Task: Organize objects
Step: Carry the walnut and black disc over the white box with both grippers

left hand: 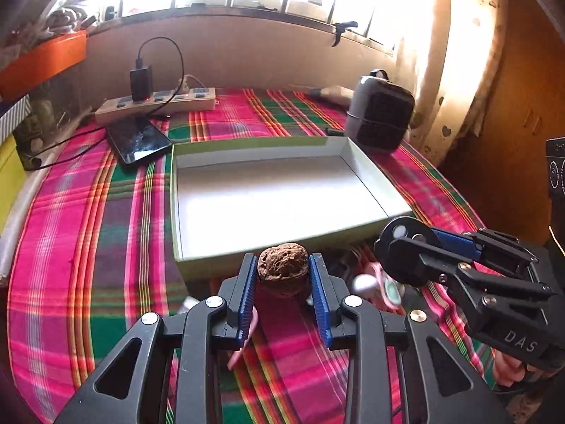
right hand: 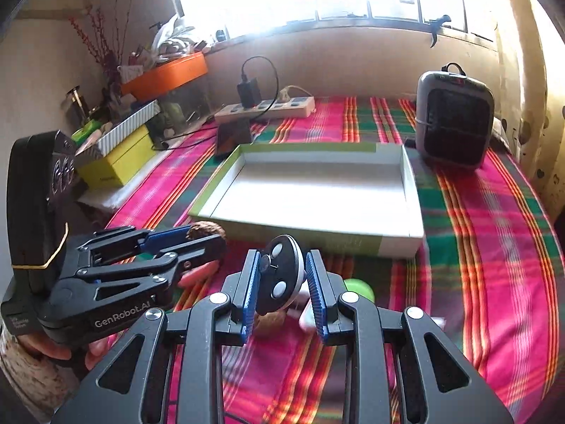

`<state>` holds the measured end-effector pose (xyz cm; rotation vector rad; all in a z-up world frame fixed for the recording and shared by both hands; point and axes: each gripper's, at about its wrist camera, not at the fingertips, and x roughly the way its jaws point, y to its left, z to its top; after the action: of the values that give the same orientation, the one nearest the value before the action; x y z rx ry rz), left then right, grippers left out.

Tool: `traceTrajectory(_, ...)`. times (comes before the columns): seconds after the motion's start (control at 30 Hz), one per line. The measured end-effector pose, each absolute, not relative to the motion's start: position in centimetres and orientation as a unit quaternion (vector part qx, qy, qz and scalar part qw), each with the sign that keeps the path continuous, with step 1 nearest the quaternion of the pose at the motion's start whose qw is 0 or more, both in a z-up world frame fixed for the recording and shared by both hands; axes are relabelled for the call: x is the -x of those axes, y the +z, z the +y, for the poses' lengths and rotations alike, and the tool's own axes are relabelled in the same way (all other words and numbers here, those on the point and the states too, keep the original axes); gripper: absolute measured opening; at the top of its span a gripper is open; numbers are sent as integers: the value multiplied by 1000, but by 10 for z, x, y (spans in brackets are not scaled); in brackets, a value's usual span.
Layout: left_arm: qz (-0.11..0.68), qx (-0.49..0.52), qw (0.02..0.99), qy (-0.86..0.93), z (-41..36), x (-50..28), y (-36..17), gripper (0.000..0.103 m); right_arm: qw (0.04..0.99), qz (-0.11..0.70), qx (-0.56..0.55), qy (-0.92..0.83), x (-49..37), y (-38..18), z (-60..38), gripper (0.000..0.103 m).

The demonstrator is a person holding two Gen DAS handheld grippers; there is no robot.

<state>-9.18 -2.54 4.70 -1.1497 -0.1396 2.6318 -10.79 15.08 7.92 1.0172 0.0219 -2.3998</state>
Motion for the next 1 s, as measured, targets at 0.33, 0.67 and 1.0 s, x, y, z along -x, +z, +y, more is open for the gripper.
traceTrajectory(0.33, -49, 403, 111, 907, -37, 135, 45, 28, 257, 14, -399, -880, 161, 75, 130, 28)
traceTrajectory(0.67, -55, 423, 105, 898, -45, 162, 28, 28, 243, 16, -433, -868, 195, 56, 114, 28)
traceTrajectory(1.0, -43, 435, 108, 893, -43, 174, 20, 28, 230, 17, -455, -860, 212, 42, 108, 28)
